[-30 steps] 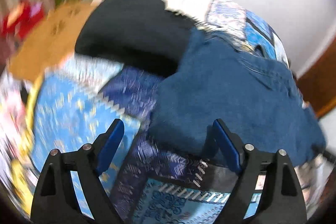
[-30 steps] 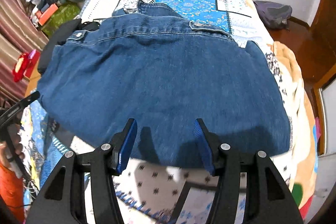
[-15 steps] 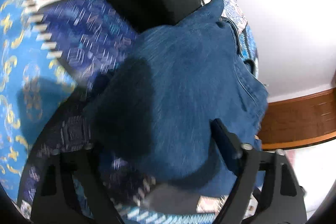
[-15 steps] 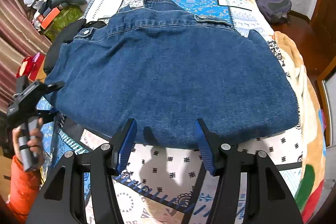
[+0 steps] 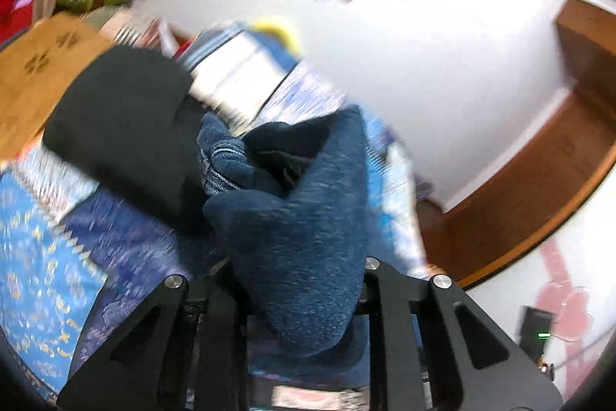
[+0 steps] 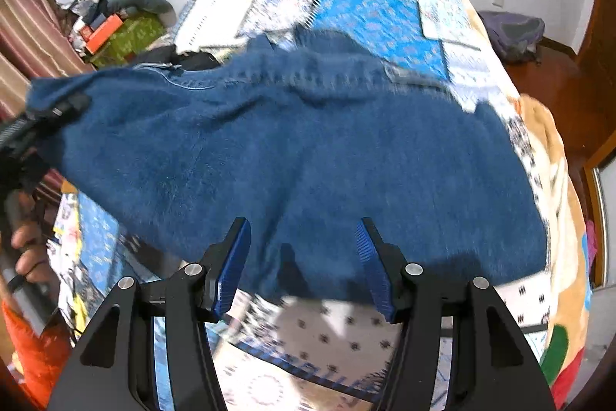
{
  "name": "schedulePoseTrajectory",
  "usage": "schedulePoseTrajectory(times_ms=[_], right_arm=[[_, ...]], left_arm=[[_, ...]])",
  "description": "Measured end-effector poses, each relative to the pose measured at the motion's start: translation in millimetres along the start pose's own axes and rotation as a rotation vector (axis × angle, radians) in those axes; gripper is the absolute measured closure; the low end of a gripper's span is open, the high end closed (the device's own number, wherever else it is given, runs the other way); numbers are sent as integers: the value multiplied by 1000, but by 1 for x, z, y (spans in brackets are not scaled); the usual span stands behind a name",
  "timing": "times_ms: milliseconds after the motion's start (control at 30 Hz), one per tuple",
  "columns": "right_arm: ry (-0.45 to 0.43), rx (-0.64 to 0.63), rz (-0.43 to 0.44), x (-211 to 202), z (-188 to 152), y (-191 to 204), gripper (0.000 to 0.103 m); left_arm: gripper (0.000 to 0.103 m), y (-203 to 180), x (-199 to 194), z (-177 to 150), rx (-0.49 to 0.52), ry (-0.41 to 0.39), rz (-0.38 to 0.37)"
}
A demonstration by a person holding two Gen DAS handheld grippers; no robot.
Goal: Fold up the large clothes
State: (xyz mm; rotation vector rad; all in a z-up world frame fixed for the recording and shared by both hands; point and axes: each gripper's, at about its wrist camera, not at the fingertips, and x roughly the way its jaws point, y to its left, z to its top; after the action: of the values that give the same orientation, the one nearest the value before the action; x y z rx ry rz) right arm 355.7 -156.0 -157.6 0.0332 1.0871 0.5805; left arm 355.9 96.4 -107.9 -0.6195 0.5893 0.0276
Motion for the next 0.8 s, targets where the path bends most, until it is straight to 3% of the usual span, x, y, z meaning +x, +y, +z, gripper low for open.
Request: schedulePoseTrajectory(times_ms=[167,233,367,533,700,800], right_arm=[[-28,-47,74,5,19,38,47],[-5,-57,121,20,22,57,29],[74,-96,180,69,10,98,28],[197,-74,184,123,-7,108,27],[206,-69,195,103,-7,92,28],[124,-45,168,69,-7,68,28]], left_arm=[[84,-28,-45,18,82,-132,-6],[84,-22,-59,22,101,-150,12],[84,-5,-58,13,111,-117,72],[84,14,-29,-1,93,-33,132],[84,-7,-25,-6,134,-30,117],[85,-34,-16,-10,182,-24,79]])
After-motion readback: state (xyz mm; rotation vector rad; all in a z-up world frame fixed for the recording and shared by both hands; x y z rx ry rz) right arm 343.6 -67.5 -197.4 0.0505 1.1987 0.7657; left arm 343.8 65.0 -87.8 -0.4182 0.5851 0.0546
